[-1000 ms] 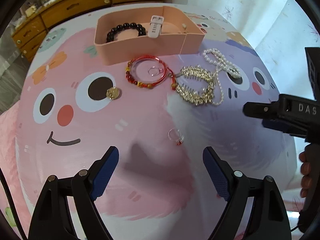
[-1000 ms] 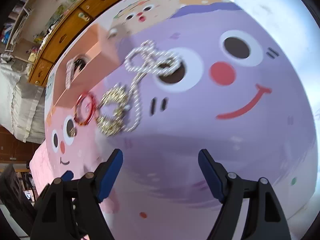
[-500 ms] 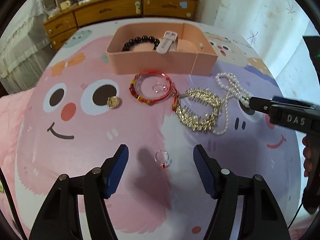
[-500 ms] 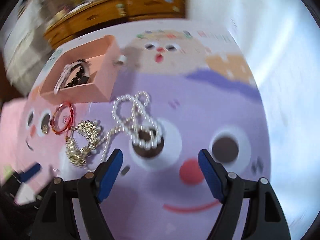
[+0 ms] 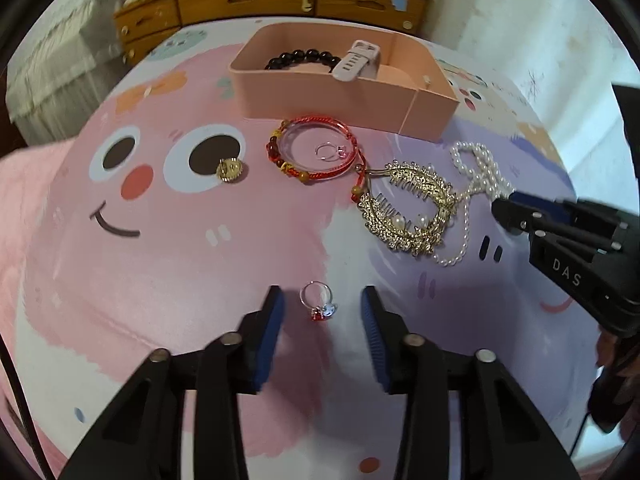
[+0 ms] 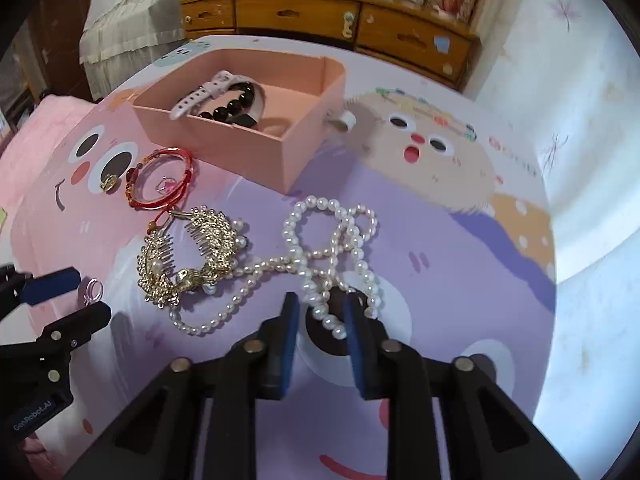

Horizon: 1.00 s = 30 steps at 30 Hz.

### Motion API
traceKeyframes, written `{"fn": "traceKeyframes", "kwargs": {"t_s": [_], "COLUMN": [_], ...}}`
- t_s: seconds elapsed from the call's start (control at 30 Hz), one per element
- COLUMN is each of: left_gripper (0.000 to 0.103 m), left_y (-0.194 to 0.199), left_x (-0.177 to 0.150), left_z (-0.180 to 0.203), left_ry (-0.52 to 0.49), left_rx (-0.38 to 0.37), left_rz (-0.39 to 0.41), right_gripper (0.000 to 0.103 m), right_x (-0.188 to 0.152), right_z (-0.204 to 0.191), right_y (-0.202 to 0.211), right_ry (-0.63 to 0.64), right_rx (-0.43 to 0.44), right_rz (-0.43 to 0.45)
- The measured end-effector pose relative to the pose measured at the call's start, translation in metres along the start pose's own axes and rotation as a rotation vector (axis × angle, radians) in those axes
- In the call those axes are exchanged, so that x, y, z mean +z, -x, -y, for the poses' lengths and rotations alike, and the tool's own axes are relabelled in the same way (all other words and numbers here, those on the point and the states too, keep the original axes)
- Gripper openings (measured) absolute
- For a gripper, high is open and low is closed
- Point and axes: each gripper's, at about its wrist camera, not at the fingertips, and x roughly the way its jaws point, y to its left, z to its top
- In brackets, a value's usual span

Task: Organize jewelry
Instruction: 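Grasp the small red-stone ring with the left tool while the right tool grasps the pearl necklace, then drop the ring into the pink box with the left tool while the right tool releases the necklace there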

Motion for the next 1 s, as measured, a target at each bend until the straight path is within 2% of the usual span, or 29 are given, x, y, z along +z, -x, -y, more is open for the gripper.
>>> {"fn": "traceKeyframes", "kwargs": {"t_s": [0.07, 0.2, 0.4, 0.6, 0.73, 1.0], "left_gripper": [0.023, 0.014, 0.014, 0.013, 0.013, 0.013], "left_y": [-0.001, -0.001, 0.0, 0.006, 0.017, 0.045], "left_x": [0.0, -0.002, -0.003, -0.002, 0.005, 0.038], "left_z": [0.0, 0.003, -0.002, -0.008, -0.013, -0.029], "left_ry": [0.001, -0.021, -0.025, -0.043, -0.044, -0.04], "left_rx": [0.0, 0.024, 0.012, 0.036, 0.049, 0.044], "left_rz": [0.006, 0.022, 0.027, 0.056, 0.082, 0.128], "right_gripper": [0.012, 0.01, 0.009, 0.009, 0.007, 0.007], "right_x": [0.001, 0.002, 0.005, 0.008, 0.014, 0.047], "right_z": [0.003, 0.001, 0.013, 0.014, 0.016, 0.022], "right_y": [-0.003, -0.004, -0.004, 0.013, 0.027, 0.067], "right_ry": [-0.021, -0.022, -0.155, -0.183, -0.209, -0.237], "right_rx": [0.031, 0.037, 0.12, 0.159, 0.195, 0.23], "right_rz": [-0.013, -0.023, -0.057, -0.026, 0.008, 0.144]}}
